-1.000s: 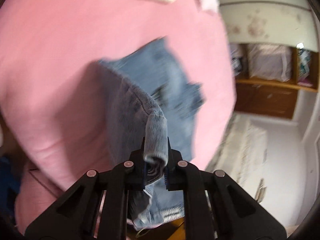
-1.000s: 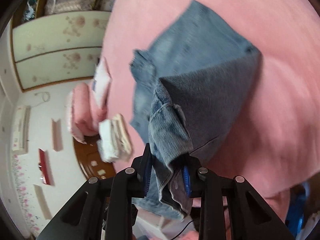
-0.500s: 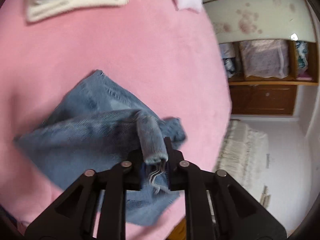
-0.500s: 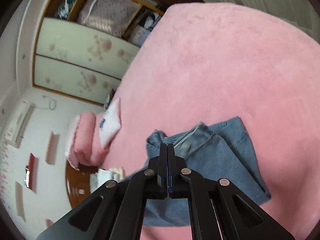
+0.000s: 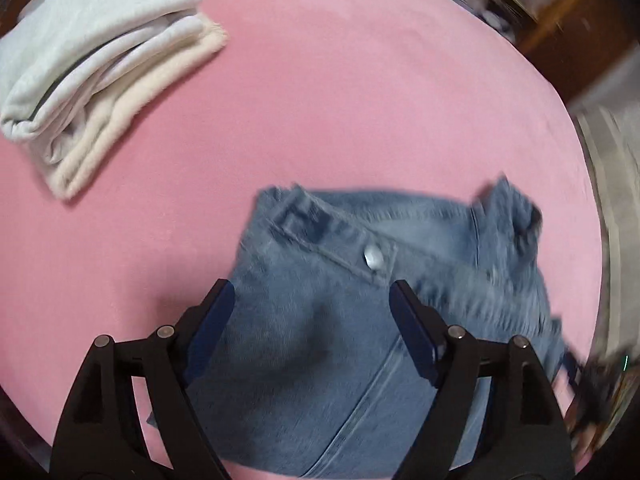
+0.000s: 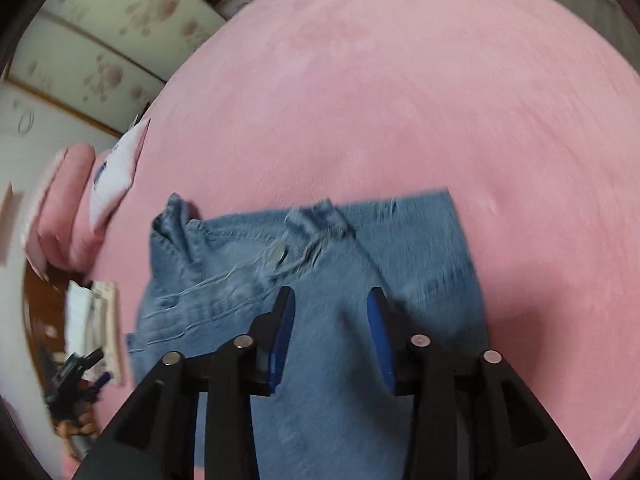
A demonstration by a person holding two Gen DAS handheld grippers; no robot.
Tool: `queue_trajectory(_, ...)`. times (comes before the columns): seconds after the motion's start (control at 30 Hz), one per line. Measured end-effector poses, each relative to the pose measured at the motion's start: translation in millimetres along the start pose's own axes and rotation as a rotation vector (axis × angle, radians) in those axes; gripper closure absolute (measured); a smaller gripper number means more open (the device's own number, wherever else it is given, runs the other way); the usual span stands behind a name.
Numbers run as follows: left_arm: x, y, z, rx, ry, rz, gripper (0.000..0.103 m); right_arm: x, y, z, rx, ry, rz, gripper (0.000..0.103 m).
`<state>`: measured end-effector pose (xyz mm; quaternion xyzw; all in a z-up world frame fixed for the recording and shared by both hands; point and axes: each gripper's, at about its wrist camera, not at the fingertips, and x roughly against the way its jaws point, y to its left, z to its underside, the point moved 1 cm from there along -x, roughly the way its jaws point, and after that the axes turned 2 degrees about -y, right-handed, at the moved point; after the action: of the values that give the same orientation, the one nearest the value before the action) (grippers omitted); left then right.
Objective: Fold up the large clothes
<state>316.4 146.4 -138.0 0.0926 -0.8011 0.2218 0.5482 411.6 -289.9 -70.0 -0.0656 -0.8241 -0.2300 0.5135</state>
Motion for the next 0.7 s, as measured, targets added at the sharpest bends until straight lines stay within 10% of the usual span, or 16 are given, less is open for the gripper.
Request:
queue_trajectory(0.3, -12.8, -40.7, 58.0, -0.04, 0.01, 0.042, 0.026, -37.3, -8.5, -4.0, 0.045, 0.051, 0.061, 0.062)
queue_trajectory(0.4, -23.6, -59.2, 67.8, -0.041, 0.025, 0.032, 0.026, -41.2, -1.7, -1.6, 0.104, 0.075, 0.045, 0.1)
queue_trajectory(0.7, -11.9, -129.6, 83.2, -0.223, -0.023, 0.007, 0.026, 52.5, -1.3, -0.6, 0.073, -0.125, 0.066, 0.101)
